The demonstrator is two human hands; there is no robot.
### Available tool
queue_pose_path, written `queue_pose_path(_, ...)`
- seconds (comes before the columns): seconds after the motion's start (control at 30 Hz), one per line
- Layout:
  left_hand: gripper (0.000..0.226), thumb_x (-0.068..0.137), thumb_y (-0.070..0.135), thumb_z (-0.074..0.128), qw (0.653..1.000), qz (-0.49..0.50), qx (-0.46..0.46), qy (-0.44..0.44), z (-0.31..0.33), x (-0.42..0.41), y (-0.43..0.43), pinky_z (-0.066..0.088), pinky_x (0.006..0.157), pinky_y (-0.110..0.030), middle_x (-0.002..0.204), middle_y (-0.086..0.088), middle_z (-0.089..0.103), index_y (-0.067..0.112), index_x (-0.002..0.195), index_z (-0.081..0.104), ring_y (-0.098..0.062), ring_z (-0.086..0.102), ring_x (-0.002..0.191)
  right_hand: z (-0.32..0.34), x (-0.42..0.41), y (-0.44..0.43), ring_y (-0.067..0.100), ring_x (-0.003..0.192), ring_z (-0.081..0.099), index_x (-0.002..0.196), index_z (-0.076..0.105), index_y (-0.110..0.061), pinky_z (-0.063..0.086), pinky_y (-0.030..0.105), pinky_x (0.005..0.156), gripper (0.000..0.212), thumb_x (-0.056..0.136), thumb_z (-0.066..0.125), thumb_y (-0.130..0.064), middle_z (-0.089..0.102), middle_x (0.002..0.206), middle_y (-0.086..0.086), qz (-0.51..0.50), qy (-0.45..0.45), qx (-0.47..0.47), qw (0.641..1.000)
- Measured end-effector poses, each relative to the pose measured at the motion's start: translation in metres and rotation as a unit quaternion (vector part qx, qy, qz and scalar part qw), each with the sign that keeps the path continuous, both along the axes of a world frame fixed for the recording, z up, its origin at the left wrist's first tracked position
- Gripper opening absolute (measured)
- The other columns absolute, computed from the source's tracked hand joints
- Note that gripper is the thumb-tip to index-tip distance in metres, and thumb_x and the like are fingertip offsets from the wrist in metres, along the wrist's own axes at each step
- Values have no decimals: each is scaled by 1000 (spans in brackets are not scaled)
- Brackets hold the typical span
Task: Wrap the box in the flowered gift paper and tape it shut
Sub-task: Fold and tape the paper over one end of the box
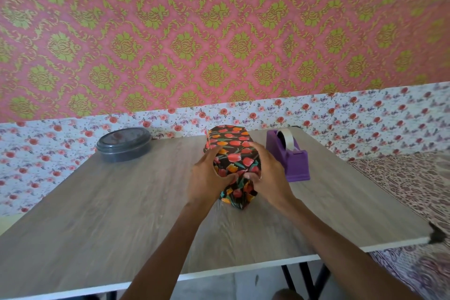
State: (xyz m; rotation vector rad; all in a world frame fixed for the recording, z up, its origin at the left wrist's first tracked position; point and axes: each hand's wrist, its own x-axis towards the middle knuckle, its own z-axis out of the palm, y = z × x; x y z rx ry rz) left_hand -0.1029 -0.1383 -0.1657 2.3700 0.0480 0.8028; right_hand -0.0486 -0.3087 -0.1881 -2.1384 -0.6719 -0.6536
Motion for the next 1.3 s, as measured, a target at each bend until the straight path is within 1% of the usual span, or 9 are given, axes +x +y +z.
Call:
queue_pose_path(0.13,87,68,59,78,999,3,40,13,1,7,-5,53,86,-29,131,4,60,29,141,41,-15,64,106,19,9,-31,12,101,66,142,43,-22,57,28,82,62,88,64,1,59,123,-9,28,50,-1,998)
queue_pose_path(0.27,88,72,62,73,995,21,89,48,4,16,-12,57,78,-35,133,2,54,32,142,30,-22,65,102,39,29,-71,25,93,63,106,70,-12,54,36,69,21,91,57,-5,69,101,6,-216,-33,-43,975)
queue_pose_path(0.4,91,74,60,71,993,25,95,69,3,20,-14,57,82,-37,137,-1,51,30,146,24,-25,63,107,46,58,-97,28,85,63,89,63,-7,53,38,69,19,96,49,-18,65,93,12,-306,186,-123,926)
queue_pose_path(0.53,93,75,62,71,993,20,91,73,4,22,-14,55,87,-36,140,0,50,29,148,23,-23,61,112,63,76,-100,23,85,64,98,66,-2,54,31,57,15,89,65,-14,67,97,13,-167,421,136,881)
queue_pose_path(0.67,95,75,63,70,993,20,89,80,5,21,-14,53,94,-37,143,0,48,29,150,22,-22,58,119,83,73,-99,24,86,60,107,62,-1,61,37,67,26,84,74,-2,60,103,14,-128,527,218,811)
queue_pose_path(0.87,94,74,63,72,993,16,80,86,5,23,-12,54,95,-40,142,0,50,30,148,24,-23,58,119,93,70,-90,36,122,53,136,46,5,57,50,82,53,89,68,-4,46,144,17,-112,518,236,814)
queue_pose_path(1.03,93,73,62,73,994,15,75,81,5,22,-13,54,94,-41,140,-1,52,29,147,26,-24,59,117,79,49,-97,31,110,57,106,59,3,60,39,71,25,83,66,10,59,104,14,-72,488,364,790)
queue_pose_path(1.13,93,72,63,73,994,14,67,80,4,22,-12,55,94,-42,139,0,53,30,146,28,-23,60,116,60,45,-103,30,108,61,94,61,3,56,40,91,16,81,65,11,63,108,18,-53,465,405,786)
queue_pose_path(1.3,89,73,59,75,996,14,60,71,4,22,-12,54,95,-40,136,0,55,30,145,32,-22,59,116,30,61,-103,25,95,70,97,67,5,58,32,84,19,80,75,0,71,103,17,-110,432,357,821)
